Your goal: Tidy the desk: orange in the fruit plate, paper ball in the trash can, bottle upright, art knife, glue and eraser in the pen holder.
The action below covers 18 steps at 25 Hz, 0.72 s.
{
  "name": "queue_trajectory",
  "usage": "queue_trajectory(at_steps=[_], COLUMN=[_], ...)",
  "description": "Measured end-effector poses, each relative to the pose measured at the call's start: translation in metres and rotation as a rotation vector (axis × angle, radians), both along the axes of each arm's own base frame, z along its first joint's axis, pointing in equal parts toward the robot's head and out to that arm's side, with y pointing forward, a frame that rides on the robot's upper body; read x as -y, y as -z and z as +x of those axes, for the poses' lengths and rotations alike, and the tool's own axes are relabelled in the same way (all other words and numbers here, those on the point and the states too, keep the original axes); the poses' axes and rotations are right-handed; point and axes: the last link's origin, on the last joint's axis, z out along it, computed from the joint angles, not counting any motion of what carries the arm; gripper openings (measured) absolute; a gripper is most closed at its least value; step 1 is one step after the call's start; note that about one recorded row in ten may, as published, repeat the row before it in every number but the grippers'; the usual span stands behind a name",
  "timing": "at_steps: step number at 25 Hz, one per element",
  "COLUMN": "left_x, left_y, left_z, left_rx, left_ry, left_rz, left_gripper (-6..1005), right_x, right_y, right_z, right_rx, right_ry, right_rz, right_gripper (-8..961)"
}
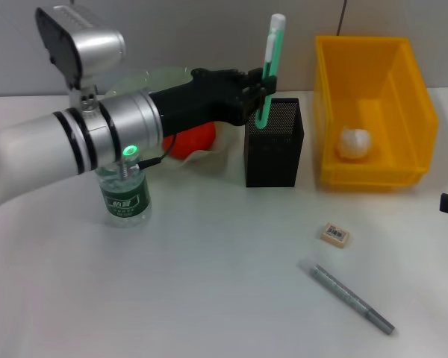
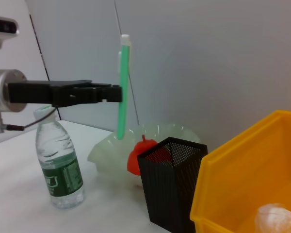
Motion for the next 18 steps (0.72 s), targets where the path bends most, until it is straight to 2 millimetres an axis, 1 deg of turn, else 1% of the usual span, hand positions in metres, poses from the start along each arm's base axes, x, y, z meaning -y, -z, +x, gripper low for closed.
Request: queue_trajectory(at_steps=[5, 10, 14, 18], left_x=[-0.006, -0.014, -0.018, -0.022], left_y=[0.011, 0.020, 0.023, 0.027], left_z=[0.006, 0.010, 0.015, 0.014], left_rx=[-0.006, -0.038, -0.050, -0.062], left_ry=[-0.005, -0.049, -0.063, -0.106], left_rz=[0.043, 0.092, 0.130, 0.151], left_gripper=[250, 255, 259, 263], right_x=[0.000, 0.000, -0.001, -0.002], right_y=[0.003, 0.007, 0.008, 0.010], right_z=[-0.003, -0.006, -0.009, -0.012], right_rx=[-0.009, -0.013, -0.020, -0.025], right_ry=[-0.009, -0.023, -0.036, -0.044], right_rz=[-0.008, -0.026, -0.036, -0.041], right_gripper=[833, 834, 834, 833])
